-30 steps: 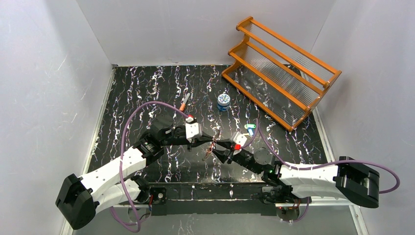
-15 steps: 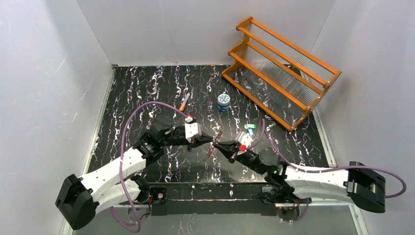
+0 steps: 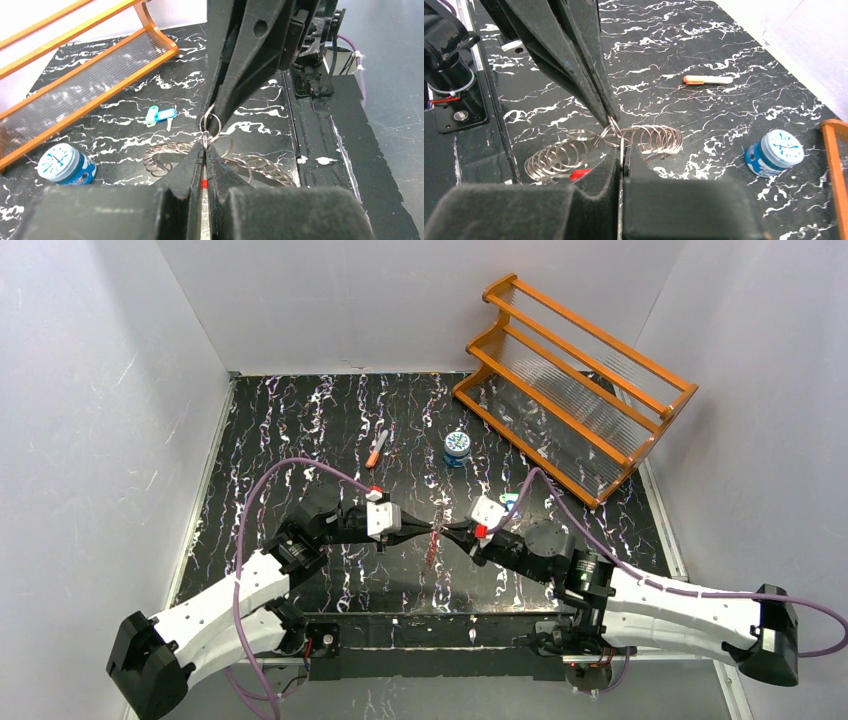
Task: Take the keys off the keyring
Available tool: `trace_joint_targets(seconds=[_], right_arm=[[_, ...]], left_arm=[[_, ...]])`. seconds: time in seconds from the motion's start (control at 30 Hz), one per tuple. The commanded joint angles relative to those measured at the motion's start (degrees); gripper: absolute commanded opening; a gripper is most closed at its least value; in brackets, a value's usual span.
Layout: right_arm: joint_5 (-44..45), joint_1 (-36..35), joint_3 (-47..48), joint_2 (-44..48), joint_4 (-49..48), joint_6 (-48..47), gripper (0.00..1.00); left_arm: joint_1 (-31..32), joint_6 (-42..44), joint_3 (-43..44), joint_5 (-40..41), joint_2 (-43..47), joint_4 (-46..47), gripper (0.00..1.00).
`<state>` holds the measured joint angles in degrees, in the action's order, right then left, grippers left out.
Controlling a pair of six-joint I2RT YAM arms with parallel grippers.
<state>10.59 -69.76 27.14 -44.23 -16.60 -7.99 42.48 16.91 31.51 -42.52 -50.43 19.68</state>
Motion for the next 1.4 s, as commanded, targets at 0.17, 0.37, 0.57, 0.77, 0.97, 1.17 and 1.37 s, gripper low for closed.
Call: trace_joint_targets(seconds=[0.17,0.37,0.57,0.77,0.97,1.17,1.37], right_arm=[[-1.69,0.15,20.34,-7.51,21.34,-10.53,0.01],[-1.77,0.16,25.27,-9.41,29.63,-14.65,0.01],[-0.21,0.15,30.86,-12.6,37.95,-18.84,0.01],[0.79,0.15,32.07,-13.77,38.56,-21.1,0.01],[1.8,0.15,32.76,-14.05,37.67,-21.37,0.01],[2.17,0.15,33.43,-14.76,36.82,-20.87,0.01],[4.14,0.15,32.37,-14.86,33.96,-18.26,0.01]], left_arm=[[-0.37,-1.7,-1.29,-0.14,-0.21,7.65,0.0],[-0.38,-1.9,-2.09,5.51,1.97,6.41,0.26],[-0.51,-1.81,-2.03,11.6,7.27,3.29,0.8],[-0.56,-9.23,-1.44,11.03,3.39,8.11,0.9],[-0.56,-14.51,-2.01,11.06,-0.72,12.96,0.87],[-0.4,-20.31,-2.16,13.4,-2.81,14.41,0.72],[0.54,-25.49,-3.47,16.91,-3.06,14.39,0.73]])
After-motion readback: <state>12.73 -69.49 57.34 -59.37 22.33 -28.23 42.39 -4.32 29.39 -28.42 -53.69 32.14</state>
